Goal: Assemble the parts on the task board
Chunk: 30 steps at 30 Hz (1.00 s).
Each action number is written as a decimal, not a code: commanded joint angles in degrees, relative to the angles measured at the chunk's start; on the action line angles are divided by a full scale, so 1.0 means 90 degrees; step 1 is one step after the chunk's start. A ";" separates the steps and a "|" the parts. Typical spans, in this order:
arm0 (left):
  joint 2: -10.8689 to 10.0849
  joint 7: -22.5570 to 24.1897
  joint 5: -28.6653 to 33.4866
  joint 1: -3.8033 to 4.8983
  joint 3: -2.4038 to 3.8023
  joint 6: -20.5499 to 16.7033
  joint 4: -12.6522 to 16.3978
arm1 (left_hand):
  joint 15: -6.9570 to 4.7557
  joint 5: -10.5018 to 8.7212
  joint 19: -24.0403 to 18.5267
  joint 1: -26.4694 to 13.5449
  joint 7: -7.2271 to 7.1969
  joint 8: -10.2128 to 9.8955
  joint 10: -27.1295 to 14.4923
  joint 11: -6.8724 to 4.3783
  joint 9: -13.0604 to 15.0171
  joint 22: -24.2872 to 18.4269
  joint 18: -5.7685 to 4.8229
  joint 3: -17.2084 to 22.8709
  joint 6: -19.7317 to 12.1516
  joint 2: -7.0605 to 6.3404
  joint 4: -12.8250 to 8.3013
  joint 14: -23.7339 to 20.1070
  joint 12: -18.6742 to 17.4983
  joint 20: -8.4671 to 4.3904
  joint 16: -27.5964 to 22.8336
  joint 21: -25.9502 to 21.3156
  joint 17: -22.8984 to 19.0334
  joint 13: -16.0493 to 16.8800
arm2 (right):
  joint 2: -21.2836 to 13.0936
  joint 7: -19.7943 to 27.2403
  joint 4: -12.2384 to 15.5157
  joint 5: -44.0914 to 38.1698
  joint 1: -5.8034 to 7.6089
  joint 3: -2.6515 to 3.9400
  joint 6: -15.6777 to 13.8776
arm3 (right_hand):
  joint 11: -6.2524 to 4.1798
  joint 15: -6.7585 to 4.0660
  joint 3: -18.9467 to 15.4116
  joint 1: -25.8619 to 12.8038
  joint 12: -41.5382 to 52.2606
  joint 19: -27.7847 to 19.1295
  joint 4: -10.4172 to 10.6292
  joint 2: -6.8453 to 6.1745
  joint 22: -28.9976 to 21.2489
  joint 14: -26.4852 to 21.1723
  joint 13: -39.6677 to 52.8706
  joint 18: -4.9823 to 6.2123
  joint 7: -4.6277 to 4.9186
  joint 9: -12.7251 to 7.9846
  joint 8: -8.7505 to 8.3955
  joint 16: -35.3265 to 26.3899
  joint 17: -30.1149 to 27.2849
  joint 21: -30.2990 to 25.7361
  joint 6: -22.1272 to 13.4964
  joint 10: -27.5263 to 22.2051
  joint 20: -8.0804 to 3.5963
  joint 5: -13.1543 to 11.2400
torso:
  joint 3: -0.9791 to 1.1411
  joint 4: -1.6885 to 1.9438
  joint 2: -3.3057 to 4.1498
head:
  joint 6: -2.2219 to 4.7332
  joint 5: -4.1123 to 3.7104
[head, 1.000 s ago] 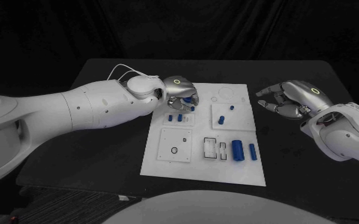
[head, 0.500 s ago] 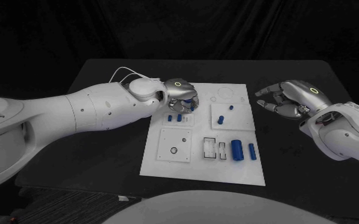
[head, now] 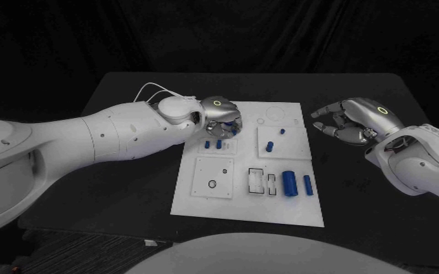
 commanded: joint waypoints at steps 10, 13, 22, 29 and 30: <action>-0.0242 0.0124 -0.0014 -0.0027 -0.0003 -0.0724 0.0314 | -0.0005 0.0080 0.0374 0.0007 0.0058 0.0027 0.0376 0.0003 -0.0013 0.1531 -0.0130 0.0094 0.0170 0.0044 -0.0129 0.0094 -0.0054 -0.0071 0.0025 0.0168 -0.0069 -0.0056 | 0.0003 0.0023 -0.0005 -0.0013 -0.0015 0.0004 0.0015 | -0.0009 -0.0006 0.0022 0.0068 -0.0018 0.0357 0.0001 0.0019 0.1469 0.0309 -0.0842 -0.0091 -0.0010 -0.0008 -0.0002 0.0022 -0.0006 0.0012 0.0035 0.0128 0.0036 0.0025 | -0.0001 0.0005 -0.0001 | -0.0001 0.0007; -0.0387 0.0099 -0.0013 -0.0001 -0.0002 -0.0936 0.0490 | -0.0004 0.0099 0.0389 -0.0033 0.0058 0.0042 0.0416 0.0005 -0.0013 0.1538 -0.0136 0.0106 0.0231 0.0040 -0.0130 0.0115 -0.0112 -0.0074 0.0018 0.0186 -0.0084 -0.0095 | -0.0002 0.0019 -0.0003 -0.0013 -0.0016 0.0004 0.0021 | -0.0009 -0.0006 0.0022 0.0068 -0.0018 0.0357 0.0001 0.0019 0.1469 0.0309 -0.0842 -0.0091 -0.0010 -0.0008 -0.0002 0.0022 -0.0006 0.0012 0.0035 0.0128 0.0036 0.0025 | 0.0000 0.0004 -0.0001 | -0.0001 0.0010; -0.0892 0.0013 -0.0013 0.0308 -0.0002 -0.1013 0.1036 | 0.0006 0.0072 0.0358 -0.0174 0.0053 -0.0021 0.0408 0.0019 -0.0052 0.1521 -0.0124 0.0156 0.0223 0.0010 -0.0097 0.0100 -0.0368 -0.0073 -0.0050 0.0142 -0.0210 -0.0240 | -0.0019 -0.0010 0.0001 -0.0013 -0.0018 0.0003 0.0041 | -0.0004 -0.0003 0.0032 0.0079 -0.0020 0.0356 -0.0013 0.0015 0.1468 0.0307 -0.0846 -0.0090 -0.0009 -0.0007 0.0004 0.0019 -0.0014 0.0010 0.0049 0.0128 0.0037 0.0030 | -0.0001 0.0003 0.0000 | -0.0001 -0.0003; -0.1120 -0.0072 -0.0013 0.0390 -0.0003 -0.0957 0.1183 | 0.0004 0.0060 0.0339 -0.0189 0.0046 -0.0023 0.0423 0.0013 -0.0054 0.1512 -0.0117 0.0161 0.0231 0.0009 -0.0094 0.0083 -0.0389 -0.0073 -0.0070 0.0117 -0.0251 -0.0252 | 0.0013 -0.0015 -0.0026 -0.0013 -0.0049 0.0003 0.0057 | -0.0003 -0.0002 0.0037 0.0087 -0.0024 0.0355 -0.0020 0.0015 0.1467 0.0306 -0.0852 -0.0090 -0.0009 -0.0007 0.0005 0.0017 -0.0021 0.0007 0.0052 0.0126 0.0037 0.0032 | -0.0001 0.0003 0.0000 | -0.0001 0.0020; -0.1136 -0.0092 -0.0013 0.0395 -0.0003 -0.0917 0.1180 | 0.0003 0.0057 0.0340 -0.0194 0.0046 -0.0024 0.0427 0.0013 -0.0054 0.1512 -0.0117 0.0162 0.0232 0.0009 -0.0092 0.0079 -0.0394 -0.0072 -0.0075 0.0118 -0.0259 -0.0255 | 0.0018 -0.0015 -0.0032 -0.0013 -0.0060 0.0003 0.0063 | -0.0003 -0.0002 0.0037 0.0087 -0.0024 0.0355 -0.0020 0.0015 0.1467 0.0306 -0.0852 -0.0090 -0.0009 -0.0007 0.0005 0.0017 -0.0021 0.0007 0.0052 0.0126 0.0037 0.0032 | 0.0001 0.0010 -0.0002 | -0.0001 0.0022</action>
